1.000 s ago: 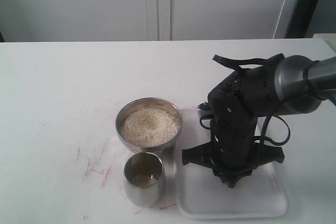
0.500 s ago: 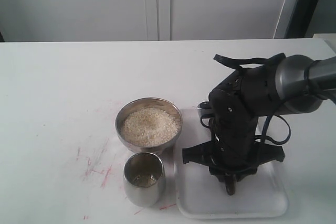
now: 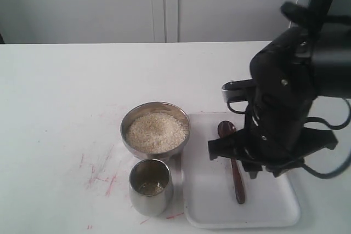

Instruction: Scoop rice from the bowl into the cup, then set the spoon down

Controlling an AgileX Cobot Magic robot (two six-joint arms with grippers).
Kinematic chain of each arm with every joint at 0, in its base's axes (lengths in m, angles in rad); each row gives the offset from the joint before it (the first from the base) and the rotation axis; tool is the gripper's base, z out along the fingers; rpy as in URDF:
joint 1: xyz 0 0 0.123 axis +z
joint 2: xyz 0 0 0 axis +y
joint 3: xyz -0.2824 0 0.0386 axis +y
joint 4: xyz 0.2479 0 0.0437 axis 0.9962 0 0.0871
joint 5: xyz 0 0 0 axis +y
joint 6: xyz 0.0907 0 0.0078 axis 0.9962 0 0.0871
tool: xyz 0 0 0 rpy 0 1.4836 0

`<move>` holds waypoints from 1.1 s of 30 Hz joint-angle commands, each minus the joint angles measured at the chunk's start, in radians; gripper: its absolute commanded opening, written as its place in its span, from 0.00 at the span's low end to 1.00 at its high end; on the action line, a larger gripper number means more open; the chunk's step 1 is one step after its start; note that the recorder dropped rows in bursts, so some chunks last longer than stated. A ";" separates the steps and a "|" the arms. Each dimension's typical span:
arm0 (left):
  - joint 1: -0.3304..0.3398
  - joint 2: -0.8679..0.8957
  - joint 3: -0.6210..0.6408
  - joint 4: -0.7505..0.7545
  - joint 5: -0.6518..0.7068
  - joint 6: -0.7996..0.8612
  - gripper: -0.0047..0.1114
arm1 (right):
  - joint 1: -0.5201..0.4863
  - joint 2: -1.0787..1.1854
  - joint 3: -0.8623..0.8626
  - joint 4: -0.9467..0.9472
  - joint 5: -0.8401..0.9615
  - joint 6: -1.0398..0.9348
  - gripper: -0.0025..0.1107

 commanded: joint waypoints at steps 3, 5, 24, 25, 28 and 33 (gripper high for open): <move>-0.007 -0.004 0.009 -0.006 0.048 -0.005 0.16 | 0.148 -0.283 0.093 0.011 0.128 -0.038 0.34; -0.007 -0.004 0.009 -0.006 0.048 -0.005 0.16 | 0.211 -0.393 0.141 0.021 0.130 0.021 0.34; -0.007 -0.004 0.009 -0.006 0.048 -0.005 0.16 | 0.417 -1.036 0.290 0.004 0.090 0.081 0.02; -0.007 -0.004 0.009 -0.006 0.048 -0.005 0.16 | 0.417 -1.045 0.290 0.009 0.092 0.086 0.02; -0.007 -0.004 0.009 -0.006 0.048 -0.005 0.16 | 0.417 -1.057 0.290 0.003 0.092 0.086 0.02; -0.007 -0.004 0.009 -0.006 0.048 -0.005 0.16 | 0.417 -1.056 0.290 -0.030 0.093 0.063 0.02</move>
